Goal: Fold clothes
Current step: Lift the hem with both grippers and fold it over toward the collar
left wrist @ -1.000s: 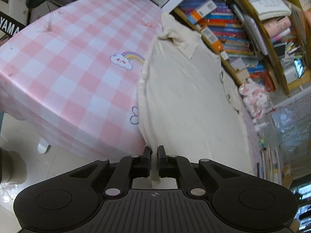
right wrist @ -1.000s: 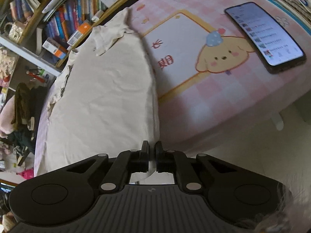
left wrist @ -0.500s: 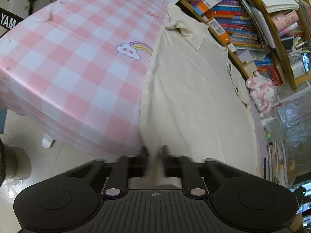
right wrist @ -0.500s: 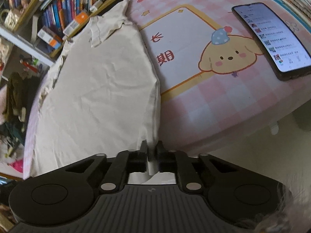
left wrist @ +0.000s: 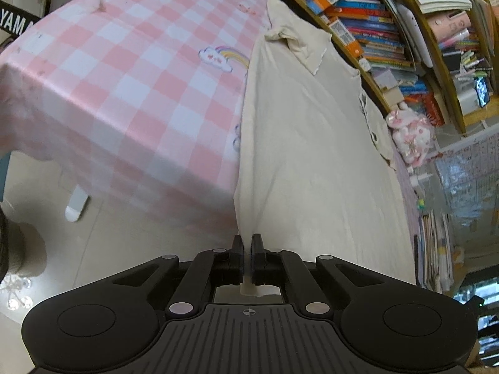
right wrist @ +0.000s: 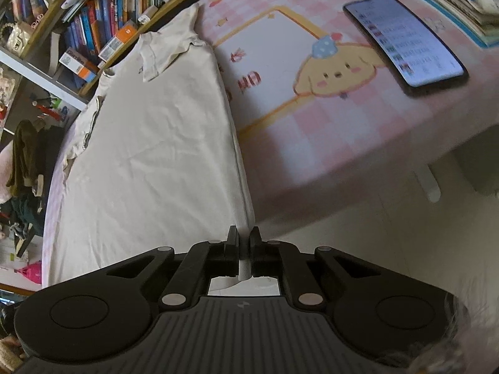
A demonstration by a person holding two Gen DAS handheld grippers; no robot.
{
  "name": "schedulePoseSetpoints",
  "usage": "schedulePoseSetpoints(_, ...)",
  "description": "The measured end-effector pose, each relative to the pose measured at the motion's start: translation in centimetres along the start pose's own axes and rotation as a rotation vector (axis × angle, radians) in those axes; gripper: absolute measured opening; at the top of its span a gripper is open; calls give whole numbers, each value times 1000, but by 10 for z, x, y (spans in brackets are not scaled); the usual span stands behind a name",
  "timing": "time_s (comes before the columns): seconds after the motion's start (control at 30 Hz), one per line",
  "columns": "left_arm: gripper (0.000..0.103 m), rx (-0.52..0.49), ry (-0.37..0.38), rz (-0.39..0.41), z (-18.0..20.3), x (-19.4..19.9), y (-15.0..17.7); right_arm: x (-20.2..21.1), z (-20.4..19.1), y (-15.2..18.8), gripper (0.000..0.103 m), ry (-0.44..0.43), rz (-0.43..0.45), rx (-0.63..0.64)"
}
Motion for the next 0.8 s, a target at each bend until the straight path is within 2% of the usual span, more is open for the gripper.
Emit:
schedulePoseSetpoints(0.23, 3, 33, -11, -79, -23, 3, 25, 11, 15, 31, 6, 40, -64, -33)
schedulePoseSetpoints(0.37, 3, 31, 29, -67, -20, 5, 21, 15, 18, 41, 6, 40, -74, -61)
schedulePoseSetpoints(0.53, 3, -1, 138, 29, 1, 20, -8, 29, 2, 27, 6, -40, -4, -87)
schedulePoseSetpoints(0.8, 3, -53, 290, 218, 51, 22, -66, 57, -38, -31, 6, -185, 208, -93)
Point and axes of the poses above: each gripper's, at about its wrist camera, not at the fingertips, and x roughly against the way its jaws point, z to its right, y to its underside, the point moved 3 cm from there along -x, roughly the way its jaws point, and after that the axes turned 4 degrees about z, right-handed, at the moved point
